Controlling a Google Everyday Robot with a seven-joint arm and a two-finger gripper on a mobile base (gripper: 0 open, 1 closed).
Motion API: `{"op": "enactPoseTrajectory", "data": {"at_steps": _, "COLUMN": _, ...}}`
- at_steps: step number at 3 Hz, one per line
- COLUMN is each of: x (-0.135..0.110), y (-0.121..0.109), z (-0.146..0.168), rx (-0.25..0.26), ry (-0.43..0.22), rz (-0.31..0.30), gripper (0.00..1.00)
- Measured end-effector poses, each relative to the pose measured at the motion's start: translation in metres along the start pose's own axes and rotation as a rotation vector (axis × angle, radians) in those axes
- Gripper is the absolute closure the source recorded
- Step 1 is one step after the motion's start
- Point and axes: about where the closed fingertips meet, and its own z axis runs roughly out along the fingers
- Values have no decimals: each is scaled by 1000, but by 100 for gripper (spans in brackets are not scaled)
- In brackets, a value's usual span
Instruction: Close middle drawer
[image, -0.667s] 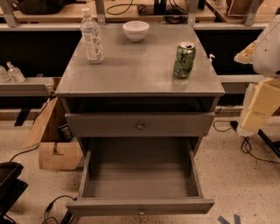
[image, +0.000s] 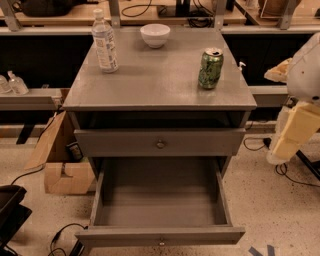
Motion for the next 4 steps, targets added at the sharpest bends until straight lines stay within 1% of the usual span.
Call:
{"op": "enactPoseTrajectory", "data": {"at_steps": 1, "x": 16, "y": 22, "z": 46, "rx": -6, "ry": -76, "rz": 5, "gripper": 0}}
{"op": "enactPoseTrajectory", "data": {"at_steps": 2, "x": 50, "y": 42, "z": 134, "rx": -13, "ry": -145, "rz": 49, "gripper": 3}}
{"op": "enactPoseTrajectory", "data": {"at_steps": 3, "x": 68, "y": 37, "z": 186, "rx": 8, "ry": -174, "rz": 89, "gripper": 26}}
{"op": "enactPoseTrajectory", "data": {"at_steps": 4, "x": 92, "y": 35, "z": 237, "rx": 11, "ry": -162, "rz": 156, "gripper": 57}}
